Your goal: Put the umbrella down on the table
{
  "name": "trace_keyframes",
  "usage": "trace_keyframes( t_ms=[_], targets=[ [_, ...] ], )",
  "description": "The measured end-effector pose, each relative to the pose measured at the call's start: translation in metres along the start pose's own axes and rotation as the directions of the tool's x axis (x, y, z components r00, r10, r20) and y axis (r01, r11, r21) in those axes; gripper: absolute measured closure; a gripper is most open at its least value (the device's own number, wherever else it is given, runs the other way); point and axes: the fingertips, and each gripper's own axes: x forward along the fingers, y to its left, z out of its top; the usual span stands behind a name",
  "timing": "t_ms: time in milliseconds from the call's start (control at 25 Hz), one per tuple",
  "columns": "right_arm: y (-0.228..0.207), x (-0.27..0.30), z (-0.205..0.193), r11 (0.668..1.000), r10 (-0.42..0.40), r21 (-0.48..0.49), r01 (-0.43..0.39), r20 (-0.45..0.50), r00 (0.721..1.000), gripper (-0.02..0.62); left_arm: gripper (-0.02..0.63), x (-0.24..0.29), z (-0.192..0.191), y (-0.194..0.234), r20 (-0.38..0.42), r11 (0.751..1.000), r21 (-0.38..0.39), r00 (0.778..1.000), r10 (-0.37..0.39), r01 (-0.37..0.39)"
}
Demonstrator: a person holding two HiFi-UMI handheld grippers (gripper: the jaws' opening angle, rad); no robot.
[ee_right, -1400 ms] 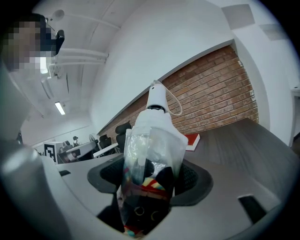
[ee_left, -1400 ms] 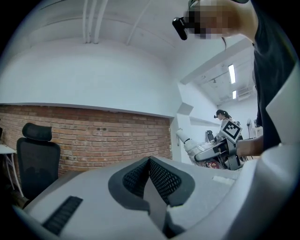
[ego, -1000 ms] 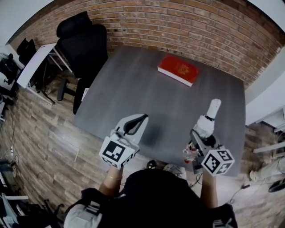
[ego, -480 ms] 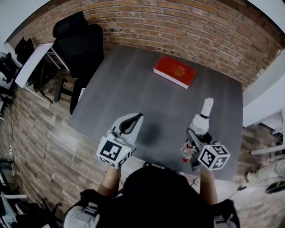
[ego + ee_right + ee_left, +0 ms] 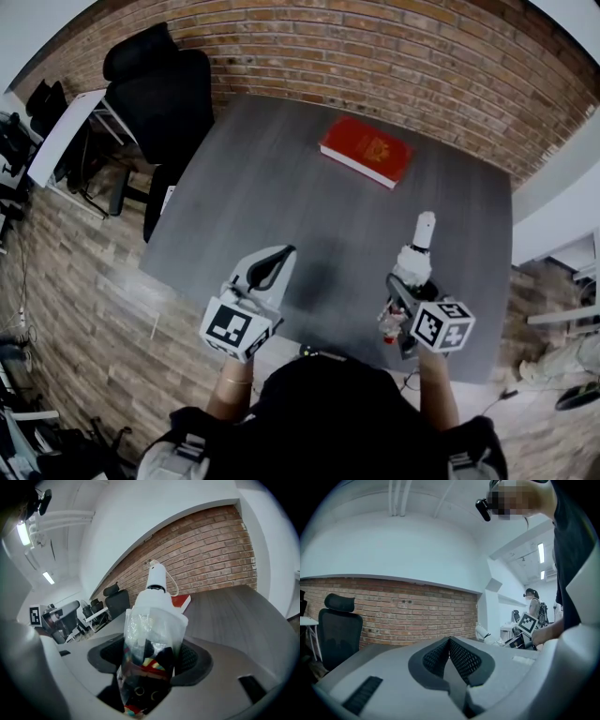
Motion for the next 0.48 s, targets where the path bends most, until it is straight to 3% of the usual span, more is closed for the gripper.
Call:
trace_keyframes(
  t_ms=[480],
  targets=[
    [-0.015,0.025,-0.028,0.999,-0.036,0.007,0.037,-0.099,0.994,0.308,0.603,-0.009,-0.006,0.011,-0.010,1.000,-0.005,1.000,0.029,-0.029]
  ],
)
